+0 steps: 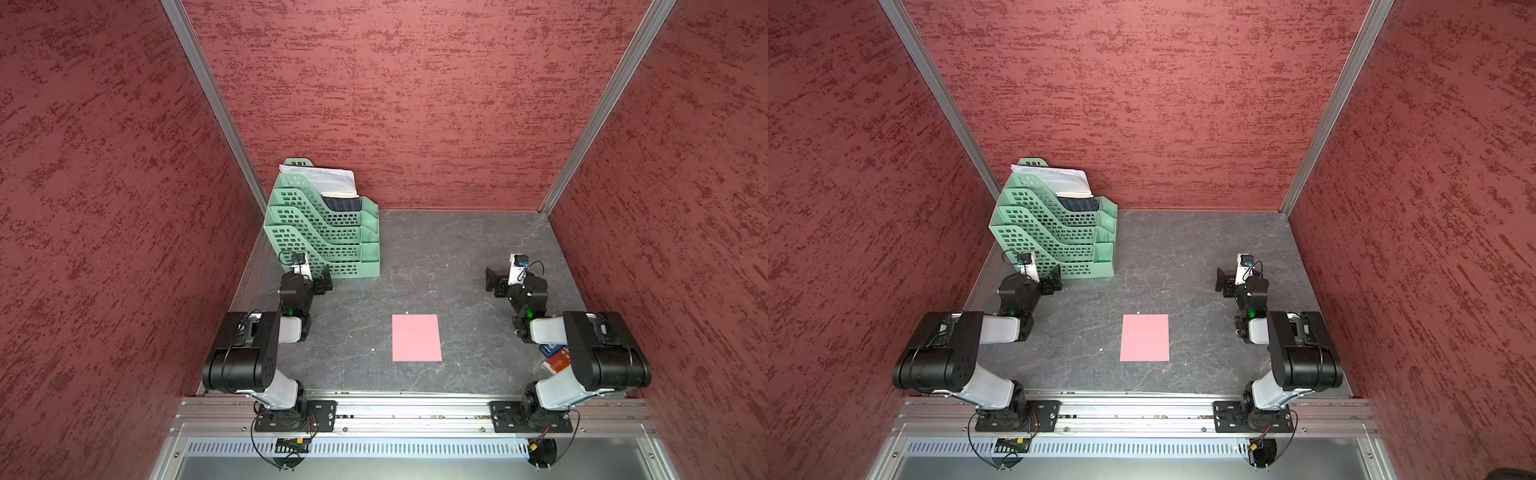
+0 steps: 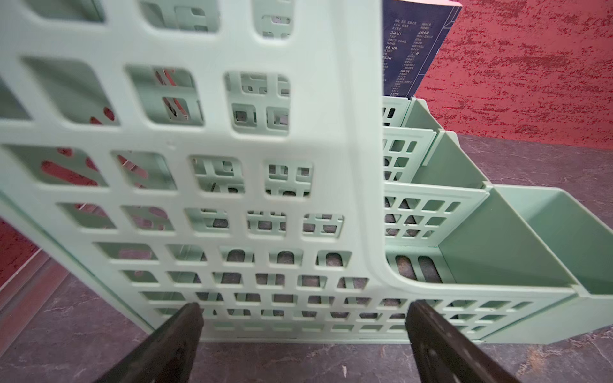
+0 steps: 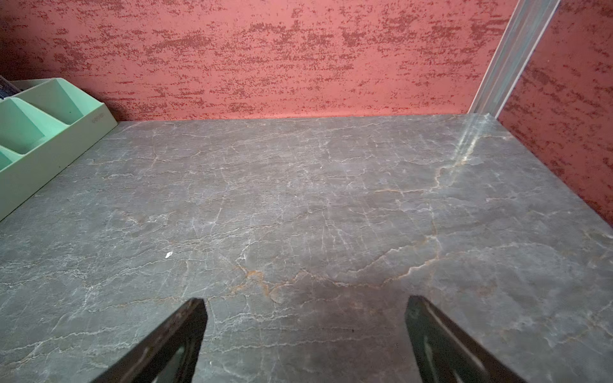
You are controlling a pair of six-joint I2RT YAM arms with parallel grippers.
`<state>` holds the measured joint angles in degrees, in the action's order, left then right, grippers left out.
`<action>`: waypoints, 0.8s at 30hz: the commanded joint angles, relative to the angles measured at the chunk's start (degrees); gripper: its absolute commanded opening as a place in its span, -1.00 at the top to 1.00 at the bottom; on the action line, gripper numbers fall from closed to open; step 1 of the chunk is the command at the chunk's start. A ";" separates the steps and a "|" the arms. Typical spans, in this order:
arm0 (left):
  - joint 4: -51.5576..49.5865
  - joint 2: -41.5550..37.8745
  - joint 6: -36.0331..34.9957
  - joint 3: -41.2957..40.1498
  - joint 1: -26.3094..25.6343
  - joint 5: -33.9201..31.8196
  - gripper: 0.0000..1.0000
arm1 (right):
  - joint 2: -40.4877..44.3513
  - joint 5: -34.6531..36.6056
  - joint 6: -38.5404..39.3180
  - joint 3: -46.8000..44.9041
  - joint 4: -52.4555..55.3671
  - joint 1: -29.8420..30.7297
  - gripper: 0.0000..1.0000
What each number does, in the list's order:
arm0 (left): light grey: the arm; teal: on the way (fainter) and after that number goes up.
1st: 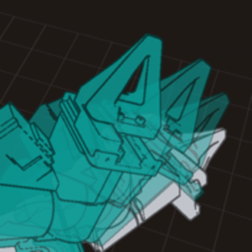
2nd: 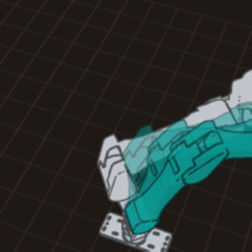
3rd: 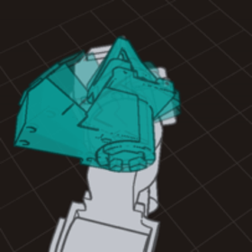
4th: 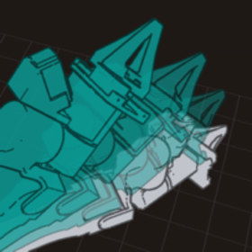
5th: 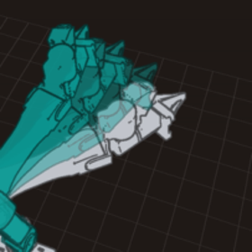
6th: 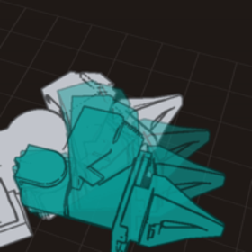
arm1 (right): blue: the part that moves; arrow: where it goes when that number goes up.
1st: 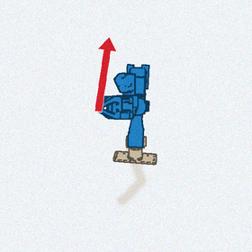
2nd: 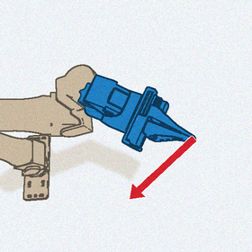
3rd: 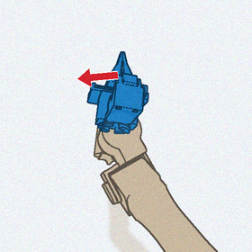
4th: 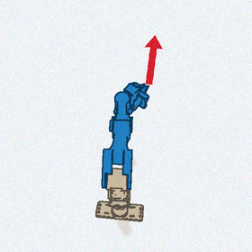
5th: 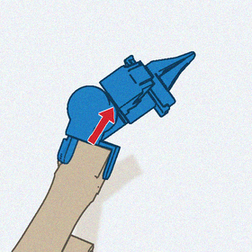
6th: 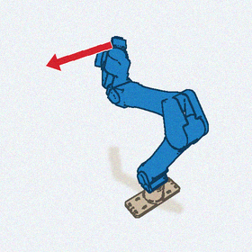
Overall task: Fold the square paper along the opposite sides
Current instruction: Pick up the paper from the center of the board.
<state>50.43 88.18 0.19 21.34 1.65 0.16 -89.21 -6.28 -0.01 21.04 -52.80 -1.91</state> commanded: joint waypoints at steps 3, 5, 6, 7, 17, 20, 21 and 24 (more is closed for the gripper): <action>0.89 -0.40 0.03 0.15 0.20 0.72 -0.99 | 0.59 -0.84 0.36 0.88 -0.04 0.37 -0.97; 0.94 -0.44 0.08 0.18 0.22 0.73 -1.00 | 0.57 -0.84 0.43 0.88 -0.05 0.34 -0.98; 0.90 -0.42 0.08 0.19 0.24 0.70 -0.99 | 0.60 -0.84 0.37 0.91 -0.05 0.41 -0.97; 0.89 -0.42 0.07 0.19 0.22 0.72 -0.99 | 0.56 -0.84 0.41 0.95 -0.04 0.38 -0.97; 0.89 -0.36 -0.08 0.19 0.27 0.71 -0.99 | 0.53 -0.66 0.42 1.10 0.25 0.33 -0.97; 0.37 -1.38 -0.20 0.25 -0.14 -0.26 -0.99 | 1.03 3.04 0.71 1.66 1.63 1.53 -0.97; -2.61 -3.80 -0.36 0.87 -1.28 -3.04 -0.99 | 2.76 5.44 1.38 2.22 3.82 2.58 -0.97; -19.66 -15.23 -1.38 5.34 -6.79 -15.63 -0.99 | 11.21 16.50 3.03 9.49 21.94 7.33 -0.97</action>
<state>42.24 81.91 -0.01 22.02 -1.28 -5.67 -84.51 -0.62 1.21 23.03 -43.86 2.02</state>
